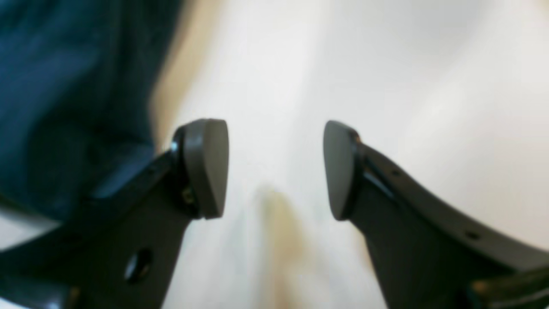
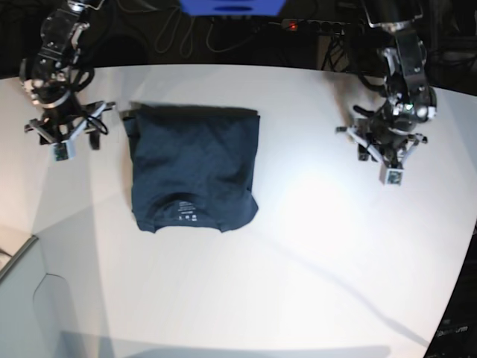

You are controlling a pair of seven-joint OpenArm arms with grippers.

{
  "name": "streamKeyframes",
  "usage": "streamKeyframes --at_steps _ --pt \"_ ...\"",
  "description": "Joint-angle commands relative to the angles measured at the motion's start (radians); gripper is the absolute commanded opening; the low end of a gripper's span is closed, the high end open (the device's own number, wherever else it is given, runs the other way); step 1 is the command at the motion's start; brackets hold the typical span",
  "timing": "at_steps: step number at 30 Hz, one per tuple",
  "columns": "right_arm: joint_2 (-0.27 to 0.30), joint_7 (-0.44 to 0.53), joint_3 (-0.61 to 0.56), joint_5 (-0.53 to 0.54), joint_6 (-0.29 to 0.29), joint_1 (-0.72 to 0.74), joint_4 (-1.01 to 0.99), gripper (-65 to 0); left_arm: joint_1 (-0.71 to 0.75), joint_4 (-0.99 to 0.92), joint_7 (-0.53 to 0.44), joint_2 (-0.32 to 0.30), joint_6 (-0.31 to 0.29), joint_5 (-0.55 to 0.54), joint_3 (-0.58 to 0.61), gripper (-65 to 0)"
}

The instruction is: Layout the t-shirt on the table in an organized manner, then fold the t-shirt properly

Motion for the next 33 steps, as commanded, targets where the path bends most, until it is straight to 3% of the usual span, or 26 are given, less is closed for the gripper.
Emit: streamKeyframes --at_steps 1,2,6,9,13,15,20,23,28,33 --pt "0.002 0.018 0.01 0.012 0.009 -0.02 0.029 -38.3 0.001 0.058 0.005 0.006 0.0 -0.008 0.001 -58.8" --pt "-0.004 0.018 0.021 0.014 0.009 -0.036 0.048 -43.5 0.019 0.097 0.039 0.009 0.0 -0.008 -0.001 -65.0" --pt "-0.082 0.017 0.096 0.015 0.009 -0.108 0.105 -65.0 0.111 0.241 0.151 0.04 0.0 -0.008 -0.042 -64.5" --pt "-0.133 0.017 0.13 0.017 0.009 -0.174 0.138 -65.0 0.202 0.361 0.159 0.081 0.0 -0.008 -0.087 -65.0" --pt "-0.133 0.017 0.13 0.031 0.009 -0.294 0.149 -65.0 0.354 0.441 0.154 0.135 0.0 -0.008 -0.098 -65.0" --pt "-0.133 0.017 0.13 0.098 0.009 -0.358 0.138 -65.0 0.42 0.428 0.142 0.144 -0.002 -0.008 -0.092 -65.0" --pt "-0.133 0.017 0.127 0.259 0.009 -0.482 0.1 -65.0 0.566 0.322 -0.035 0.207 -0.002 -0.008 -0.088 -65.0" --pt "-0.133 0.017 0.107 0.287 0.009 -0.496 0.026 -65.0 0.602 0.249 -0.131 0.208 -0.002 -0.008 -0.088 -65.0" --pt "-0.032 0.024 -0.001 0.288 0.009 -0.441 -0.302 -65.0 0.538 -0.075 -0.268 0.208 -0.002 0.003 -0.092 -65.0" --pt "0.022 0.061 0.001 0.285 0.009 -0.307 -0.656 -65.0 0.401 -0.548 -0.471 0.094 -0.002 -0.005 -0.041 -65.0"
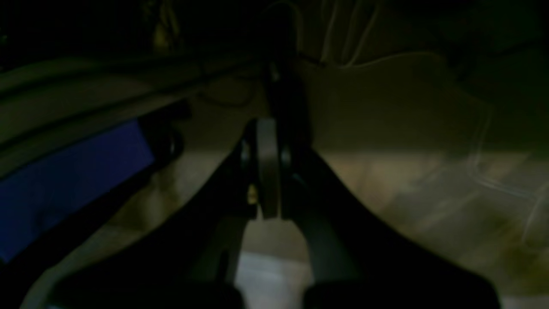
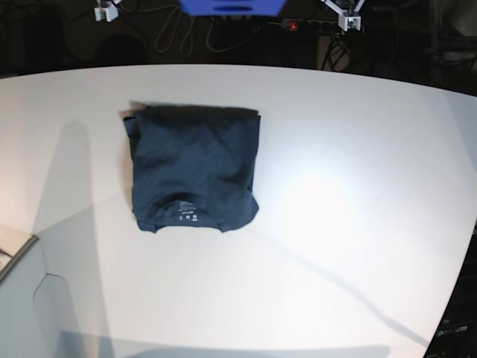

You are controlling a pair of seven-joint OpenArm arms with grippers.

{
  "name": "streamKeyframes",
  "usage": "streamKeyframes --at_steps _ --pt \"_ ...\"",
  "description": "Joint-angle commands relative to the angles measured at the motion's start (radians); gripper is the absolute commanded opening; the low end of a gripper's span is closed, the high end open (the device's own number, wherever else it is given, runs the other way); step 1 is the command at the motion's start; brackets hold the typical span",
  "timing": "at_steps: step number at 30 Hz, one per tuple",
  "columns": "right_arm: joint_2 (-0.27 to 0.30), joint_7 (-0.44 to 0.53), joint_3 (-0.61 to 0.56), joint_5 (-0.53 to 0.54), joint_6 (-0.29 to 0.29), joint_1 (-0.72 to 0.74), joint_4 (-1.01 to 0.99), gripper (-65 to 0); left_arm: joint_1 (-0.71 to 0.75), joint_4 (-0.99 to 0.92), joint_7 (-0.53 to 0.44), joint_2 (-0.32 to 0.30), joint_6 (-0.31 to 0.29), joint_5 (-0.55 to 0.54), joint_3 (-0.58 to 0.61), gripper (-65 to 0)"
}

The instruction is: Layout the t-shirt on the table in an organized manner, then fold the t-shirt properly

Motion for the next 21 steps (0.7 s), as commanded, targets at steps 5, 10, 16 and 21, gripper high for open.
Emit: streamKeyframes --at_steps 5,10,16,21 --pt "0.018 0.221 -0.003 0.004 -0.025 0.048 -0.191 -65.0 -0.181 -0.521 -0.282 -0.087 -0.01 -0.007 0.045 -65.0" --pt "0.02 0.441 -0.098 0.003 -0.252 0.072 -0.346 -65.0 -0.349 -0.885 -0.45 -0.148 0.0 -0.007 0.137 -65.0" --pt "0.026 0.674 -0.276 0.003 -0.668 0.167 -0.654 -65.0 -0.398 -0.879 -0.358 -0.147 0.008 -0.01 0.15 -65.0" --pt "0.021 0.714 -0.479 0.006 -0.943 0.226 -0.771 -65.0 -0.437 -0.88 -0.348 -0.13 0.163 -0.006 0.157 -65.0"
